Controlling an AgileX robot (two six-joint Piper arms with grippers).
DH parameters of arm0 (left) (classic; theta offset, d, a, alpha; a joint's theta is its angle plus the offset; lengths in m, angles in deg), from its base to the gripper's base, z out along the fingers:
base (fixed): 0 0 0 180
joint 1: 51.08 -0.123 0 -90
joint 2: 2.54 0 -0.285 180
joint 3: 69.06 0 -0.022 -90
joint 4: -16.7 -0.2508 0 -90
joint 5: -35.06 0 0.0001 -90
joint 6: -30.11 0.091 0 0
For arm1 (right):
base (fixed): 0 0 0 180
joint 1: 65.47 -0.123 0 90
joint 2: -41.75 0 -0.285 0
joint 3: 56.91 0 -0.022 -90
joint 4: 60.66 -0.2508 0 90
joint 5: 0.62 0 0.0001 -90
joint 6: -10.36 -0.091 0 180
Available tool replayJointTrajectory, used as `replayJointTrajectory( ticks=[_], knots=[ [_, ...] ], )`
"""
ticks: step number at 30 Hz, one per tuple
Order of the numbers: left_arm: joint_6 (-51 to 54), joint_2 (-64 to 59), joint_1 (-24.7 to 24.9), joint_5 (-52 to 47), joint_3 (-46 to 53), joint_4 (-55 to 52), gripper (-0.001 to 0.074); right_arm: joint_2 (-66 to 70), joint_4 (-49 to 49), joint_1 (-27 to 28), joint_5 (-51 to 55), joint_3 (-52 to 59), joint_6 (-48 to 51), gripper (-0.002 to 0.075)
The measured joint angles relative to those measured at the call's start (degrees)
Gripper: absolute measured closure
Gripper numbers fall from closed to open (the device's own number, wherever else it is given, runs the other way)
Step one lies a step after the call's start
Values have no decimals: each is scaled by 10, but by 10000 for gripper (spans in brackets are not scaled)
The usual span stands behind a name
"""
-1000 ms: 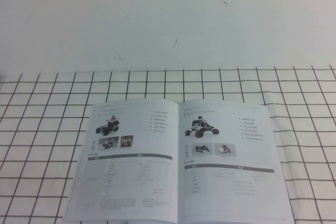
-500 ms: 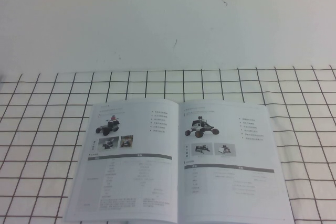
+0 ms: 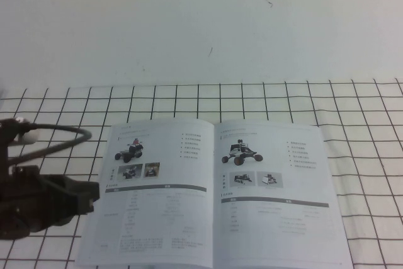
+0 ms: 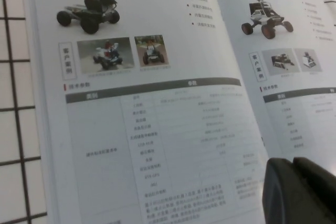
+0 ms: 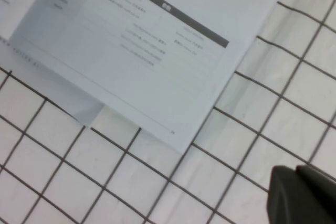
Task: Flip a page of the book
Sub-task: Open the closed book
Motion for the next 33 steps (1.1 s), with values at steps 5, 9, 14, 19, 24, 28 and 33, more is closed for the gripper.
replayJointTrajectory(
  ticks=[5,9,14,19,24,28,33],
  knots=[
    [78,-101,0,10,-27,75,737,80,-84,0,-19,0,67,727],
    [93,-169,0,10,-53,88,737,131,-135,-4,-44,0,101,727],
    [100,-239,0,16,-66,114,737,194,-150,-38,-74,-16,112,727],
    [146,-283,0,23,-70,170,737,264,-153,-81,-83,-50,113,727],
    [224,-320,0,29,-70,251,737,337,-160,-87,-68,-94,98,703],
    [245,-340,0,50,-70,272,737,377,-160,-87,-68,-118,93,600],
    [244,-348,2,68,-70,269,737,403,-161,-87,-69,-129,87,360]
  ],
)
